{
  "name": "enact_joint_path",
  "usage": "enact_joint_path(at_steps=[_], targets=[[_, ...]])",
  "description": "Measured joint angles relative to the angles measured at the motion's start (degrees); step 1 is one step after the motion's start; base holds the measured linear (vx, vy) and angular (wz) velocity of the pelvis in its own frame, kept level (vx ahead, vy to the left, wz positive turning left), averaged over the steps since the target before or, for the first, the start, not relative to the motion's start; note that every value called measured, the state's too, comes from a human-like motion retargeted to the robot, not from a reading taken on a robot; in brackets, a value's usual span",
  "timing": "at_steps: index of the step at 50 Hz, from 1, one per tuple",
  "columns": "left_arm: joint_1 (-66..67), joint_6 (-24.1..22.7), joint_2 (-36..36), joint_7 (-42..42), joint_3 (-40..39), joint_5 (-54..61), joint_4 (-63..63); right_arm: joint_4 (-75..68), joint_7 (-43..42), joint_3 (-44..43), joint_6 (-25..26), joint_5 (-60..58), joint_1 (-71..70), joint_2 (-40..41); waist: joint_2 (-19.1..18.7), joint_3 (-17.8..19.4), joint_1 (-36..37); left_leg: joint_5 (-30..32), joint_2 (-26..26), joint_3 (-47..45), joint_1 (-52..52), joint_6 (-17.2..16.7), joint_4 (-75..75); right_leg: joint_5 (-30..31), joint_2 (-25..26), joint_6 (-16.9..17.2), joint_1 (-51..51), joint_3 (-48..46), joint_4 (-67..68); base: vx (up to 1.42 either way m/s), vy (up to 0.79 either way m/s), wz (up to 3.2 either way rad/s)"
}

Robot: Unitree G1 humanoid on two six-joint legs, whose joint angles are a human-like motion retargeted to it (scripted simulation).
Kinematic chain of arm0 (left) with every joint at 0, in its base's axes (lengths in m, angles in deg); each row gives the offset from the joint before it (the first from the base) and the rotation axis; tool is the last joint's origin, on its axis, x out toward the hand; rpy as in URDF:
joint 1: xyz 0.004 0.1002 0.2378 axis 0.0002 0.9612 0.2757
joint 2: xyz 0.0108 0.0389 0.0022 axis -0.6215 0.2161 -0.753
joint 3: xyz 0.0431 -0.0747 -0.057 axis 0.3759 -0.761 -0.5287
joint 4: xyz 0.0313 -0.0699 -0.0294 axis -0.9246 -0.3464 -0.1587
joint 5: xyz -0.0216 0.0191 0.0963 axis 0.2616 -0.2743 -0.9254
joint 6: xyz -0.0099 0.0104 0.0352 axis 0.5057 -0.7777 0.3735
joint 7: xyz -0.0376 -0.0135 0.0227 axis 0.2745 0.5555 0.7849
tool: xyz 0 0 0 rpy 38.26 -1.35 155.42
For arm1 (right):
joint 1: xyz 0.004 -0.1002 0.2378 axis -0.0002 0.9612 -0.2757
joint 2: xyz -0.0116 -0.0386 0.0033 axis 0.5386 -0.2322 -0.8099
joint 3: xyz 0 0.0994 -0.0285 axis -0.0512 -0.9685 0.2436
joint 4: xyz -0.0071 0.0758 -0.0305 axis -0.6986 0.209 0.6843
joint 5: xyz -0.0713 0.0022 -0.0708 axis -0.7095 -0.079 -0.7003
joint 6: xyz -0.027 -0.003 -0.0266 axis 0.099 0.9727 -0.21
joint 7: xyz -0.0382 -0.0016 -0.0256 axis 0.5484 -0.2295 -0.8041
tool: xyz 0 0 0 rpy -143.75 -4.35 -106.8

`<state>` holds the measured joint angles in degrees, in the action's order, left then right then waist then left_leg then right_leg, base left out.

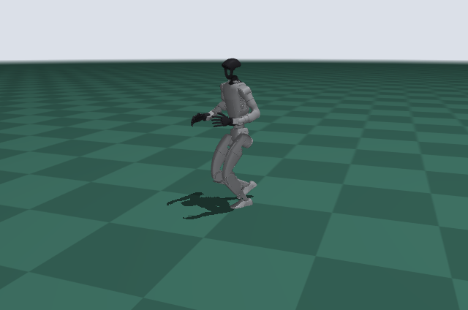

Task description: Run

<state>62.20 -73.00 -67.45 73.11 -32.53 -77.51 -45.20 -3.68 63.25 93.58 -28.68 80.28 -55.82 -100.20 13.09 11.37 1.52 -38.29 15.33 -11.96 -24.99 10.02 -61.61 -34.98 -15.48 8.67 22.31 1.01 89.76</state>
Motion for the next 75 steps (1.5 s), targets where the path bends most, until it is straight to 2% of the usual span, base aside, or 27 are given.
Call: enact_joint_path(at_steps=[2,4,7,11,15,20,25,31,34,37,42,47,53,58,64,68,75], targets=[[-3.5,0.2,-0.5,1.3,0.1,-1.3,0.0,-1.3,0.4,-0.5,0.5,-0.3,0.8,0.2,-0.1,1.0,-1.1,-3.6,0.3,0.3,1.3,1.3,-0.6,-1.5,-0.5,-0.7,1.7,0.6,1.7,0.0,0.04,-0.26],[-7.1,0.4,-0.4,1.8,0.4,-0.9,-0.2,-2.4,0.9,-0.8,0.8,0.5,1.7,0.2,-0.8,1.4,-2.1,-4.0,-0.1,1.0,3.2,1.3,0.8,-2.1,-0.1,-1.8,3.1,0.7,0.2,-0.01,0.03,-0.27],[-10.0,-0.1,0.1,0.9,1.4,1.2,0.5,-3.2,1.9,-0.7,1.0,2.5,3.7,-0.3,-2.1,0.6,-3.7,0.8,-1.1,2.0,5.8,-1.3,4.2,-1.1,1.7,-2.7,4.2,0.5,-6.4,-0.04,0.01,-0.22],[-10.9,-1.4,-0.2,-1.3,3.1,3.9,2.8,-3.8,3.2,0.1,1.4,4.4,5.4,-1.1,-3.6,-1.8,-5.3,8.5,-2.9,2.8,5.3,-5.2,7.4,2.5,4.7,-2.0,5.6,0.6,-17.0,-0.1,0.0,-0.24],[-11.1,-2.3,-2.2,-2.0,4.5,5.4,5.0,-4.0,3.1,0.4,1.8,5.0,4.8,-1.8,-4.9,-4.6,-5.9,10.9,-5.6,1.8,1.8,-6.5,7.9,3.4,7.4,-0.9,8.6,0.9,-24.3,-0.18,0.01,-0.49],[-9.5,-2.6,-4.1,-1.4,4.5,5.7,7.2,-3.4,1.1,0.2,2.1,4.0,2.8,-2.2,-4.3,-5.5,-5.5,5.9,-6.9,-1.0,-2.3,-4.7,5.9,-1.7,5.0,-1.9,10.6,-0.5,-19.9,-0.27,-0.01,-0.67],[-5.9,-1.7,-4.4,-1.8,4.1,4.0,4.8,-3.3,0.6,-0.6,2.2,3.1,0.1,-1.2,-1.2,-5.4,-2.9,0.7,-5.4,-3.5,-6.0,-1.6,5.7,-5.5,-0.4,-1.9,6.8,-1.3,-8.8,-0.3,-0.03,-0.55],[-1.0,0.0,-2.8,-3.5,2.3,1.2,-1.9,-5.6,0.8,0.4,1.8,1.8,-4.4,1.4,3.7,-5.0,1.2,2.5,-3.0,-6.1,-8.2,0.3,10.3,-7.4,-3.8,0.1,-1.8,-1.0,-10.5,-0.31,-0.06,-0.45],[0.9,0.6,-2.1,-4.2,1.3,0.2,-4.7,-6.3,0.9,1.8,1.1,1.1,-6.9,2.1,4.1,-4.8,3.4,3.8,-4.0,-6.3,-10.4,-0.5,11.4,-11.7,-2.8,-1.2,-3.8,-1.9,-16.1,-0.34,-0.08,-0.6],[2.1,0.8,-1.3,-4.8,0.3,-0.4,-7.0,-6.5,0.8,3.3,0.3,0.5,-9.4,2.3,2.2,-5.1,5.7,4.6,-7.7,-5.5,-14.2,-2.0,11.2,-14.7,0.3,-4.0,-2.6,-3.5,-21.8,-0.38,-0.08,-0.82],[3.2,0.8,0.0,-6.1,-0.5,-1.0,-9.7,-7.1,0.9,5.7,-0.1,0.7,-12.0,2.1,-0.8,-5.5,8.0,2.6,-13.2,-4.9,-19.0,-3.3,6.0,-14.9,4.4,-6.9,0.9,-5.2,-25.8,-0.32,-0.1,-0.74],[3.0,1.5,0.0,-8.4,0.0,-0.7,-11.1,-10.0,2.2,8.0,1.0,2.1,-11.7,2.3,-2.5,-5.5,9.1,-0.2,-15.6,-2.9,-17.2,-3.2,-4.5,-12.7,7.3,-7.4,2.2,-4.2,-27.5,-0.2,-0.12,-0.92],[1.4,2.4,-1.6,-11.6,1.9,0.8,-11.6,-15.2,5.2,9.6,3.3,2.4,-10.0,2.2,-4.0,-5.9,9.4,-3.2,-14.1,2.2,-8.2,-3.6,-10.4,-10.5,11.0,-7.5,2.2,-2.0,-29.8,-0.11,-0.07,-1.35],[-1.8,2.9,-2.6,-13.6,4.4,2.3,-12.0,-19.6,7.5,10.0,4.5,1.5,-8.1,1.7,-4.9,-6.8,8.2,-7.0,-10.9,6.6,0.2,-4.2,-3.9,-9.6,13.2,-6.7,3.4,-0.3,-31.4,-0.09,0.01,-1.58],[-5.4,2.3,-3.6,-14.9,6.9,1.1,-12.9,-22.8,8.2,9.8,4.3,0.8,-6.1,1.0,-2.4,-8.7,4.4,-8.2,-4.8,7.3,3.6,-3.3,9.6,-10.7,7.7,-5.0,8.6,-1.3,-29.4,-0.15,0.04,-1.43],[-5.8,2.2,-4.6,-15.6,7.4,0.3,-13.0,-24.0,8.6,10.1,4.1,1.5,-5.4,1.6,-2.5,-11.0,4.0,-7.5,-5.9,4.9,2.8,-3.3,13.3,-11.5,5.3,-6.2,11.0,-6.0,-30.2,-0.16,0.02,-1.9],[-2.6,1.7,-5.5,-17.2,7.1,-0.2,-12.6,-25.7,8.5,10.2,3.5,3.6,-4.5,3.3,-2.9,-14.3,4.9,-6.8,-7.4,1.6,2.4,-2.6,16.5,-11.8,5.7,-7.0,9.3,-8.2,-33.4,-0.09,0.0,-1.87]])
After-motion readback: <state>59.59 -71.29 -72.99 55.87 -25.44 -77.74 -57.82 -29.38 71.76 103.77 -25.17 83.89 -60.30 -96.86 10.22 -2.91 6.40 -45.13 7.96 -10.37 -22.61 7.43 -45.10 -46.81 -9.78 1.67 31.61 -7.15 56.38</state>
